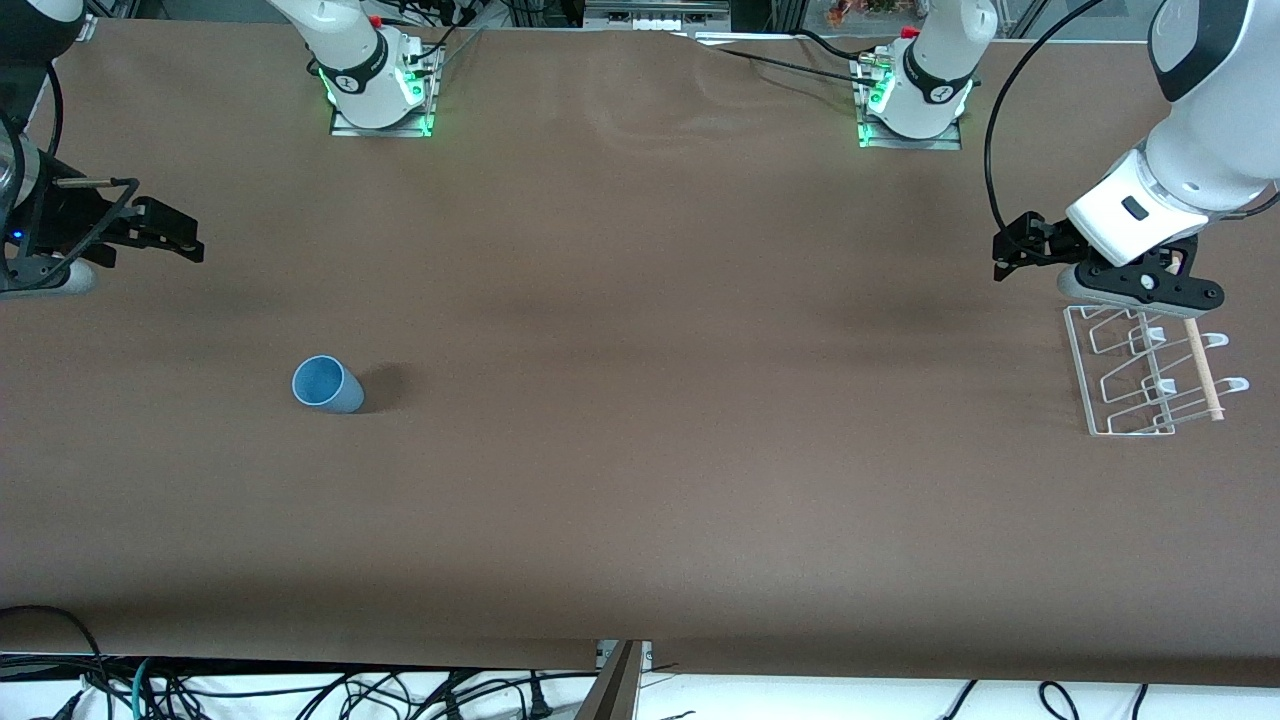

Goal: Transfer cup to left arm and place on rack

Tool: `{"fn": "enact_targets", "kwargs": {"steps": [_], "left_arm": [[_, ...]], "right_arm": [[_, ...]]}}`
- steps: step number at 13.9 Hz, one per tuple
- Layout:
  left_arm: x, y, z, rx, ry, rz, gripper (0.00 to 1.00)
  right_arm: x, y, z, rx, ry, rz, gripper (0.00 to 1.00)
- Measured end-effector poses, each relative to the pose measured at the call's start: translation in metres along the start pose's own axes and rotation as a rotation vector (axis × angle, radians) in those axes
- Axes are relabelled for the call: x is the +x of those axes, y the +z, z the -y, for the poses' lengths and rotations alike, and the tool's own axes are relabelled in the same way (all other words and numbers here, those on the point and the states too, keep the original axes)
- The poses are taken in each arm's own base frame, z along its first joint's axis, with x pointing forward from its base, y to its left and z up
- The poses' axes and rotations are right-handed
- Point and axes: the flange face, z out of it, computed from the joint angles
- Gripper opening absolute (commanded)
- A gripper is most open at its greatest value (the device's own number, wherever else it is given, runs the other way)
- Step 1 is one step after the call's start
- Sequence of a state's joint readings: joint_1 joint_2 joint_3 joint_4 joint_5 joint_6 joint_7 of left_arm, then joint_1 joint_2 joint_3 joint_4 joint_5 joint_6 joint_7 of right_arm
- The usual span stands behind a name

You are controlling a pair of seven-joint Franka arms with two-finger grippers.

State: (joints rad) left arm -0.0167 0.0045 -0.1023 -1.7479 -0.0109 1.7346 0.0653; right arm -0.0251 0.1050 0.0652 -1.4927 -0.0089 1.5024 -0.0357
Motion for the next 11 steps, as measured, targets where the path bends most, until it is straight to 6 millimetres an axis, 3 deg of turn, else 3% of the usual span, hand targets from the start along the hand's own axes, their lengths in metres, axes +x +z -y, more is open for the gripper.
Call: {"fn": "enact_targets", "kwargs": {"steps": [11], "left_arm": [[0.0,0.0,0.0,0.0,0.0,0.0,1.0]], "right_arm": [[0.0004,-0.0003,-0.0003,0.0,0.0,-0.004,1.0]]}}
